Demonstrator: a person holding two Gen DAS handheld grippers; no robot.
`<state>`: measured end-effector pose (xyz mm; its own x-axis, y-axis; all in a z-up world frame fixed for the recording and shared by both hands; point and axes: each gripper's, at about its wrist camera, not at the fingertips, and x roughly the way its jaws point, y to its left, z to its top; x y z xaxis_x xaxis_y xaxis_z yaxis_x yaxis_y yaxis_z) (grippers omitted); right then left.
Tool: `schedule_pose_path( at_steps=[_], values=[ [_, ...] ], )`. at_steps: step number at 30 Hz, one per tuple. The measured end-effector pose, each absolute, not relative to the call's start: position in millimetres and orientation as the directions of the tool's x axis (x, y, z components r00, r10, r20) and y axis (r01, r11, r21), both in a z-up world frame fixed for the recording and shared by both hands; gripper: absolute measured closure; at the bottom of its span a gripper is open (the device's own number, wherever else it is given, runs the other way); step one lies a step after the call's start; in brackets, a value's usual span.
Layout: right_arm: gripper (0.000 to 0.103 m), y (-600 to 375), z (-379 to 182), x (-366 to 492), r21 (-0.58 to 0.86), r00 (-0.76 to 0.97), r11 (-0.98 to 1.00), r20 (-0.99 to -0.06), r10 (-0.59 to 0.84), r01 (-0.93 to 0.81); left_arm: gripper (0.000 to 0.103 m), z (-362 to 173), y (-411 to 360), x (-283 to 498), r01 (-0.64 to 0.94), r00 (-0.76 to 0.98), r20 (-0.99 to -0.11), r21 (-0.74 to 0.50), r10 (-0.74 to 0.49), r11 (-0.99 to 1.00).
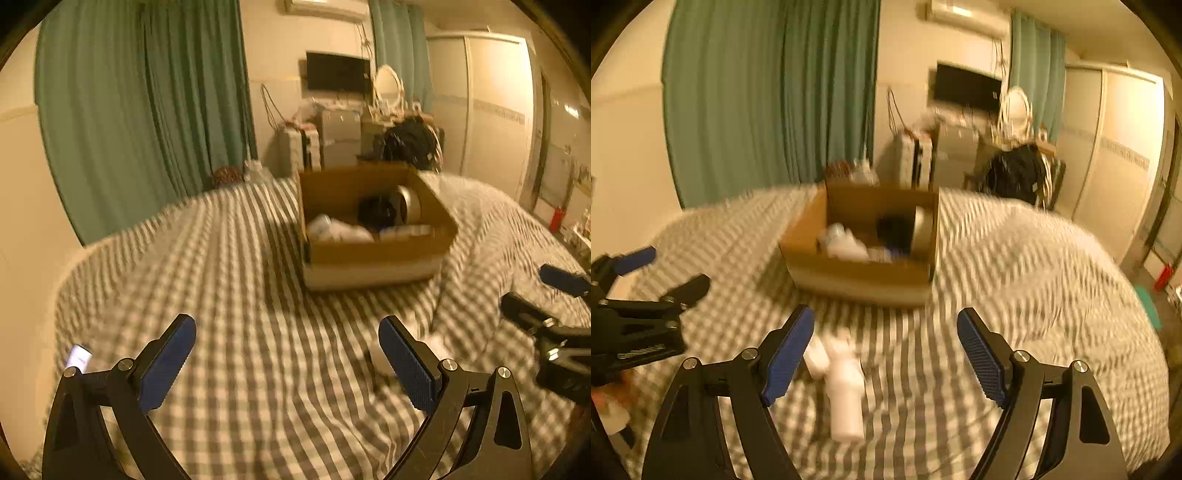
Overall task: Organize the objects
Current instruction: 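Move both tools back to the white bottle and white figurine on the bed, then grasp the white bottle with the right tool while the left tool grasps the white figurine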
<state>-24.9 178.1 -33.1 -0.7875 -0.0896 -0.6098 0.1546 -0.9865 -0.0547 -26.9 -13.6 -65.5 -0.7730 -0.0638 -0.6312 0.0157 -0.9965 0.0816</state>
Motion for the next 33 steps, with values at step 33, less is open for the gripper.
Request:
schedule_pose_path(
  at_steps=[33],
  values=[
    [0.060, 180.4, -118.1, -58.0, 0.026, -0.615, -0.976, -0.773, -0.156, 0.214, 0.001, -141.4, 21.7, -66.7, -0.059, -0.645, -0.764, 0.072, -0.017, -0.996]
  ],
)
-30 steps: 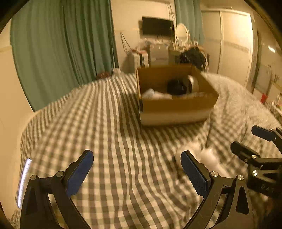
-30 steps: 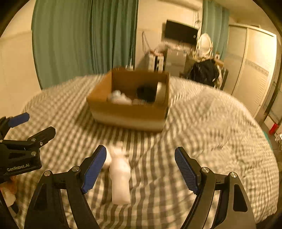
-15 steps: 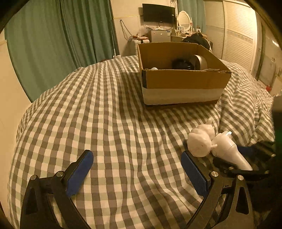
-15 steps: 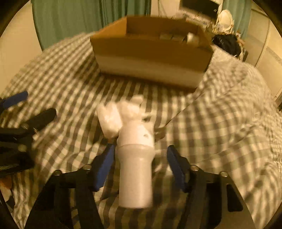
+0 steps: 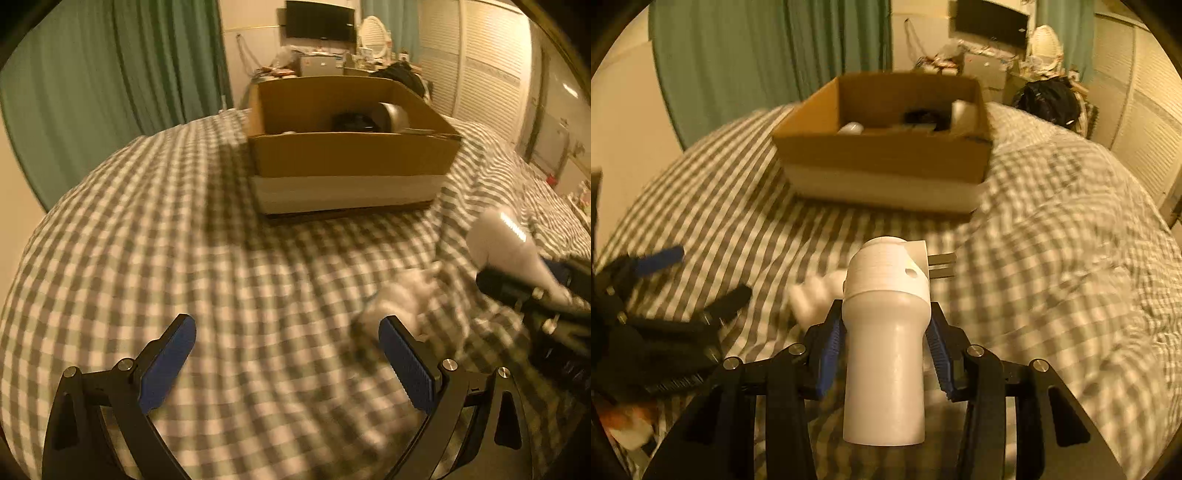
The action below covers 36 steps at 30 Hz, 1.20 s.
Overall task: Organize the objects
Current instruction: 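Grasp the white bottle with the right tool while the left tool grasps the white figurine, then carry the bottle and figurine into the box and open both tools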
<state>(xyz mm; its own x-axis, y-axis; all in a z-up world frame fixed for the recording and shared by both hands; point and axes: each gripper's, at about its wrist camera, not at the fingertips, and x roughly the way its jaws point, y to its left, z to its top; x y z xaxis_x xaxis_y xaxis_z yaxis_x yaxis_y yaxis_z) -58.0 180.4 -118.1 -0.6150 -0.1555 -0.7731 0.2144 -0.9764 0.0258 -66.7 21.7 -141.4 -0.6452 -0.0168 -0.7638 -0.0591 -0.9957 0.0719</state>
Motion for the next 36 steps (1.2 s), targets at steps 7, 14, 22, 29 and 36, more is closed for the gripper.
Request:
schedule_pose_path(
  at_steps=[7, 14, 22, 29, 36],
  values=[
    [0.060, 211.6, -96.1, -64.9, 0.057, -0.656, -0.986, -0.740, -0.147, 0.157, 0.001, -154.7, 67.6, -88.0, -0.142, -0.624, -0.778, 0.022, 0.072, -0.990],
    [0.060, 215.3, -105.1, -74.5, 0.072, -0.628, -0.990, -0.767, -0.132, 0.121, 0.008, -179.5, 88.7, -101.2, -0.200, -0.587, -0.800, -0.007, 0.125, -0.980],
    [0.060, 202.0, -110.9, -74.0, 0.004, -0.609, -0.992, -0.789, -0.082, 0.129, 0.047, -185.3, 83.2, -89.7, -0.215, -0.561, -0.808, -0.070, 0.182, -0.974],
    [0.060, 201.6, -106.2, -65.6, -0.008, -0.628, -0.992, -0.775, -0.073, 0.125, 0.047, -171.2, 61.4, -74.0, -0.131, -0.534, -0.834, -0.081, 0.139, -0.988],
    [0.060, 193.1, -88.8, -48.9, -0.007, -0.666, -0.986, -0.738, -0.106, 0.164, 0.047, -135.0, 43.3, -54.0, -0.084, -0.582, -0.811, -0.016, 0.062, -0.996]
  ],
)
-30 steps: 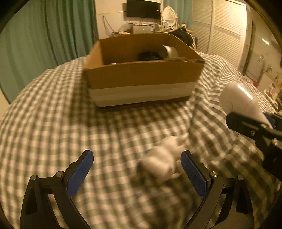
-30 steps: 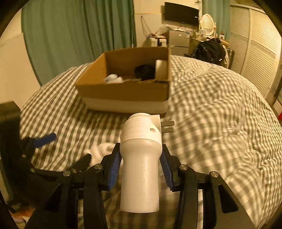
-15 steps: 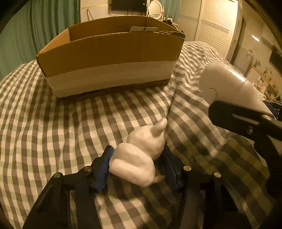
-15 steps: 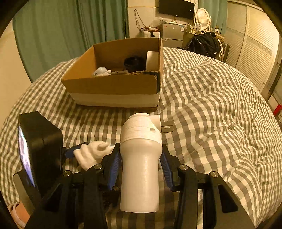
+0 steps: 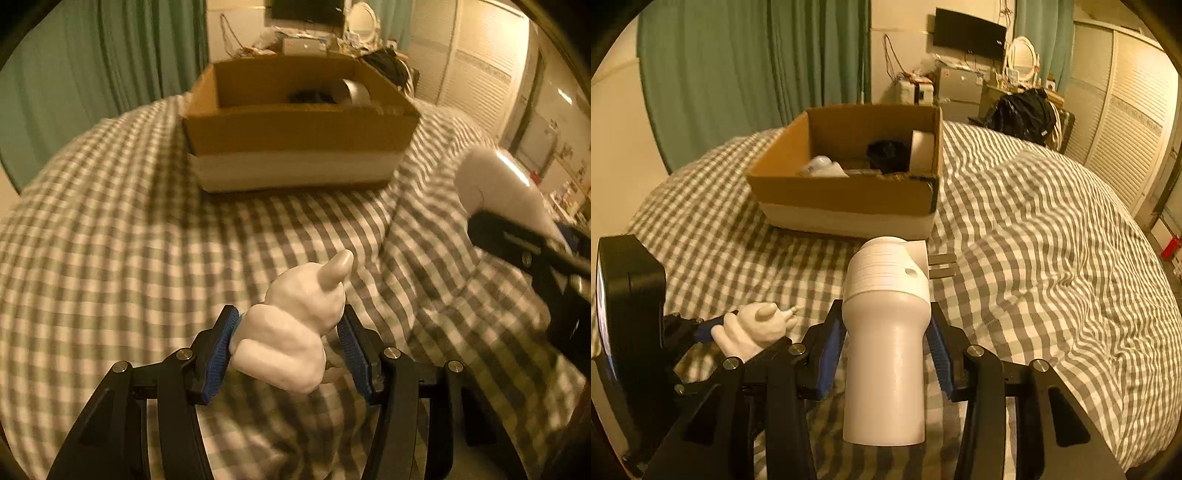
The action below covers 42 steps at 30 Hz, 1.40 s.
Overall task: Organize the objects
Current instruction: 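Carry the bottle and figurine into the box and open both tools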
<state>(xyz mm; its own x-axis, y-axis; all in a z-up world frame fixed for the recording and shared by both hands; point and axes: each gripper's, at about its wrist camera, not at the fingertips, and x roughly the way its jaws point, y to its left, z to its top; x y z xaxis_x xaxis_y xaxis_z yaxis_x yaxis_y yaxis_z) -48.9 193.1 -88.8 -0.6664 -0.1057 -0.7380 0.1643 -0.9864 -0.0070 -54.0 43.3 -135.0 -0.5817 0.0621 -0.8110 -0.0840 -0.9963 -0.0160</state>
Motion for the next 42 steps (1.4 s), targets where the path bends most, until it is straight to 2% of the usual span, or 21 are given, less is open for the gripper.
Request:
schedule_pose_path(
  at_steps=[9, 17, 21, 32, 42],
  values=[
    [0.060, 187.6, -41.6, -31.6, 0.003, -0.730, -0.973, -0.660, -0.175, 0.231, 0.047, -72.7, 25.4, -54.0, -0.050, -0.677, -0.735, 0.031, 0.011, -0.998],
    [0.060, 186.3, 14.7, -43.2, -0.002, -0.781, -0.957, -0.579, -0.235, 0.290, 0.047, -25.3, 20.8, -84.4, -0.049, -0.714, -0.700, 0.078, -0.020, -0.996],
    [0.060, 185.4, 33.9, -61.9, -0.002, -0.793, -0.951, -0.552, -0.257, 0.310, 0.047, -8.1, 19.6, -110.3, -0.043, -0.731, -0.682, 0.062, -0.011, -0.997],
    [0.060, 187.7, 55.1, -156.4, -0.034, -0.818, -0.954, -0.525, -0.236, 0.297, 0.047, 8.6, 21.7, -199.4, -0.071, -0.767, -0.641, 0.049, 0.023, -0.996],
    [0.060, 170.4, 37.4, -256.6, -0.014, -0.815, -0.955, -0.526, -0.244, 0.295, 0.047, -8.9, 26.9, -272.2, -0.102, -0.785, -0.618, 0.064, 0.041, -0.993]
  ],
)
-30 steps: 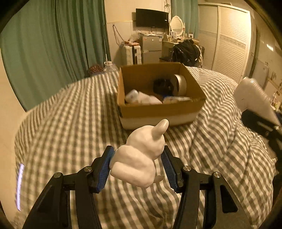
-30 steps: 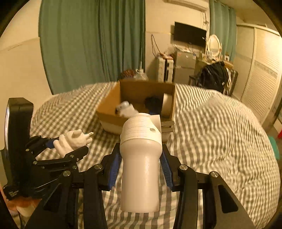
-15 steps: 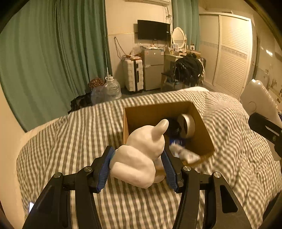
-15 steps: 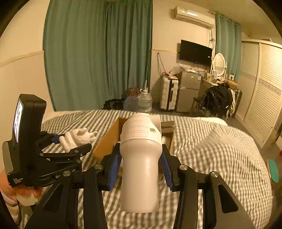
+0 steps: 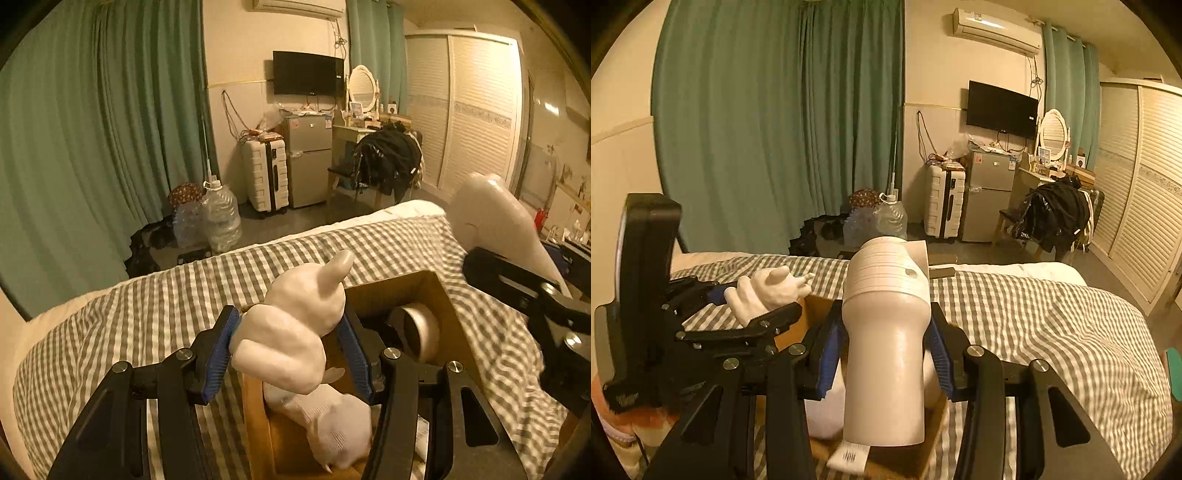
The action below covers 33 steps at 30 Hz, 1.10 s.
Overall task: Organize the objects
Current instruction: 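Carry the bottle and figurine into the box and open both tools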
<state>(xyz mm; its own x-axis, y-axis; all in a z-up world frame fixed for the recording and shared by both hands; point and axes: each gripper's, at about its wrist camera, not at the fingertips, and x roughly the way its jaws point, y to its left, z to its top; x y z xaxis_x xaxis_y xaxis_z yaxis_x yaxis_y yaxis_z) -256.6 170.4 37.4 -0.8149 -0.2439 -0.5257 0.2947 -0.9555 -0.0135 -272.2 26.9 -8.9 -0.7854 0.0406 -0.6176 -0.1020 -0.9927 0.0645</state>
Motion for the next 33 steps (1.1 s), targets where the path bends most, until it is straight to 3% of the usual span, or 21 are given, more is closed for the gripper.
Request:
schedule_pose_path(
  at_steps=[9, 17, 26, 31, 33],
  values=[
    [0.061, 160.6, -7.4, -319.9, 0.055, -0.761, -0.963, -0.602, -0.242, 0.263, 0.047, -54.6, 29.4, -298.8, -0.107, -0.730, -0.680, 0.025, 0.061, -0.994],
    [0.060, 169.4, -49.8, -335.2, 0.144, -0.675, -0.957, -0.682, -0.280, 0.252, 0.047, -82.4, 33.7, -303.3, -0.137, -0.677, -0.731, 0.014, 0.083, -0.990],
    [0.060, 171.7, -79.5, -335.3, 0.143, -0.640, -0.960, -0.720, -0.269, 0.243, 0.046, -98.8, 38.3, -305.9, -0.151, -0.640, -0.764, 0.024, 0.079, -0.988],
    [0.060, 176.7, -81.3, -332.4, 0.148, -0.641, -0.963, -0.721, -0.261, 0.226, 0.043, -98.8, 39.8, -305.8, -0.163, -0.639, -0.765, 0.027, 0.085, -0.986],
    [0.056, 177.9, -78.0, -331.3, 0.155, -0.650, -0.962, -0.712, -0.266, 0.224, 0.030, -96.4, 41.7, -303.4, -0.164, -0.647, -0.758, 0.029, 0.085, -0.986]
  ],
)
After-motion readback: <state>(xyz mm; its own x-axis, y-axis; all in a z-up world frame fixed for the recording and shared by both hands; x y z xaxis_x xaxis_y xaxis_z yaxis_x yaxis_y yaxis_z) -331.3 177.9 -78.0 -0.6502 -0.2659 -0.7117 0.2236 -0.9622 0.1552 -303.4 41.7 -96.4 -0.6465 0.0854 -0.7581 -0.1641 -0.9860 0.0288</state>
